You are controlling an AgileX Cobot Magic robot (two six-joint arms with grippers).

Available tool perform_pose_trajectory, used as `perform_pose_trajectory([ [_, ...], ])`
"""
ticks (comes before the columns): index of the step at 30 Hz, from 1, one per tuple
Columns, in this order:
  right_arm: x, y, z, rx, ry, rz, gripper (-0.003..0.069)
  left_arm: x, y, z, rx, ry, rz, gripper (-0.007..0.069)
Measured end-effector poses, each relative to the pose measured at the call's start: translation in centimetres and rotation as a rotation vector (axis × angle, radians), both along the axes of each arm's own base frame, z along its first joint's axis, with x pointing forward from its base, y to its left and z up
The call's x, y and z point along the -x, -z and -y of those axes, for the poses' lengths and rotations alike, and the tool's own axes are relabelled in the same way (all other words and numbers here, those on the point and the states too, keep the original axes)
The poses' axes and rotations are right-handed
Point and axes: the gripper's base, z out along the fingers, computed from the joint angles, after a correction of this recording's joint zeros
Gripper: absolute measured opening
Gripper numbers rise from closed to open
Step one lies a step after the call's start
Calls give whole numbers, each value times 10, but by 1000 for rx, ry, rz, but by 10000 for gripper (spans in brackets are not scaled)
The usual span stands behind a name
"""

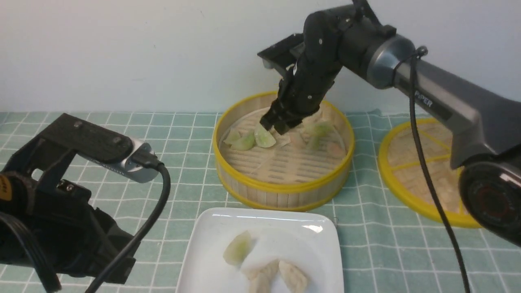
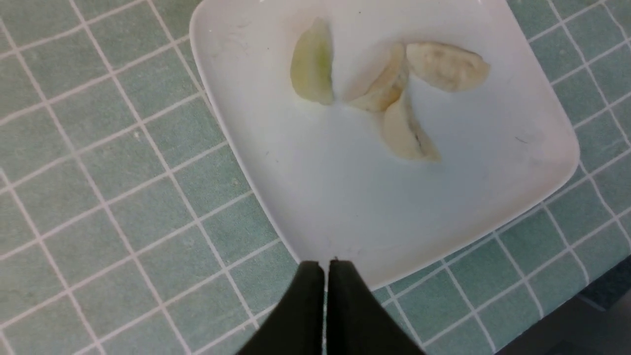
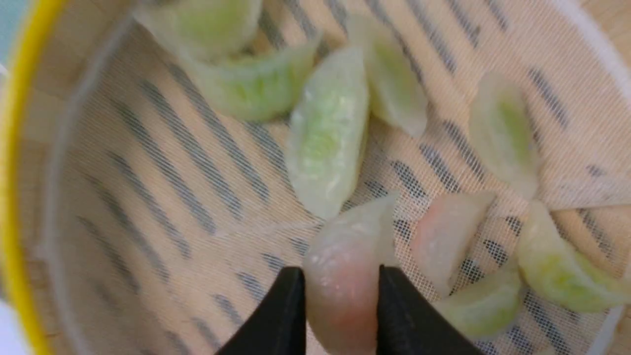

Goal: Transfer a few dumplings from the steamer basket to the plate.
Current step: Use the right arm to grab a dumpling from inside the steamer, then use the right arm to put the dumpling into the plate

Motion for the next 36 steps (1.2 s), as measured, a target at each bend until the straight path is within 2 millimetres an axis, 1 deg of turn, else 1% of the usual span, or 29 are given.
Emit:
perform_pose_trajectory([
  [2, 17, -30, 2, -58, 7, 10, 160, 0, 0, -1, -9, 1, 2, -6],
  [3, 24, -36, 4, -69, 7, 2, 160, 0, 0, -1, -11, 1, 3, -6],
  [4, 42, -55, 8, -96, -1, 2, 160, 0, 0, -1, -13, 1, 4, -6],
  [5, 51, -55, 9, -94, -5, -18, 160, 0, 0, -1, -14, 1, 4, -6],
  [6, 56, -61, 10, -102, -8, -13, 160, 0, 0, -1, -14, 1, 4, -6],
  [7, 76, -64, 12, -97, -25, -47, 160, 0, 0, -1, -14, 1, 4, -6],
  [9, 103, -54, 9, -71, -61, -112, 160, 0, 0, -1, -14, 1, 4, -6],
  [10, 122, -35, 7, -29, -87, -182, 160, 0, 0, -1, -14, 1, 4, -6],
  [11, 124, -32, 6, -23, -91, -191, 160, 0, 0, -1, -14, 1, 4, -6],
  [12, 140, -8, 1, 25, -117, -263, 160, 0, 0, -1, -14, 0, 5, -6],
  [13, 141, -5, 0, 30, -119, -270, 160, 0, 0, -1, -14, 0, 5, -6],
  [14, 149, 15, -5, 49, -128, -297, 160, 0, 0, -1, -15, 1, 6, -6],
  [16, 149, 40, -9, 65, -122, -313, 160, 0, 0, -1, -15, 1, 6, -6],
  [17, 149, 42, -9, 65, -120, -312, 160, 0, 0, -1, -15, 1, 6, -6],
  [18, 143, 55, -13, 60, -107, -293, 160, 0, 1, -1, -16, 1, 5, -6],
  [19, 139, 63, -15, 61, -99, -281, 170, 0, 2, -1, -16, 1, 3, -6],
  [21, 133, 74, -18, 54, -79, -261, 200, 0, 3, -1, -18, 2, -1, -6],
  [22, 131, 78, -19, 52, -69, -253, 232, 0, 3, -1, -19, 2, -4, -6],
  [23, 131, 78, -20, 50, -67, -252, 239, 0, 3, -1, -19, 2, -4, -6],
  [24, 129, 82, -20, 55, -58, -250, 298, 0, 3, -1, -20, 2, -3, -6],
  [26, 129, 82, -19, 59, -50, -256, 379, 0, 3, -1, -20, 2, -3, -6],
  [27, 131, 82, -19, 69, -49, -271, 435, 0, 3, -1, -20, 2, -3, -6],
  [28, 131, 82, -19, 70, -48, -273, 442, 0, 3, -1, -20, 2, -3, -6],
  [29, 132, 81, -18, 85, -43, -300, 478, 0, 3, -1, -20, 2, -3, -6],
  [30, 133, 81, -17, 89, -44, -305, 479, 0, 3, -1, -20, 2, -3, -6],
  [31, 134, 76, -16, 100, -31, -329, 476, 0, 3, -1, -18, 2, -4, -6],
  [32, 136, 69, -14, 104, -23, -338, 446, 0, 3, -1, -18, 2, -4, -6],
  [35, 146, 29, -5, 92, -19, -304, 292, 0, 3, -1, -17, 2, -2, -6],
  [36, 148, 22, -2, 91, -19, -291, 263, 0, 3, -1, -17, 2, -2, -6],
])
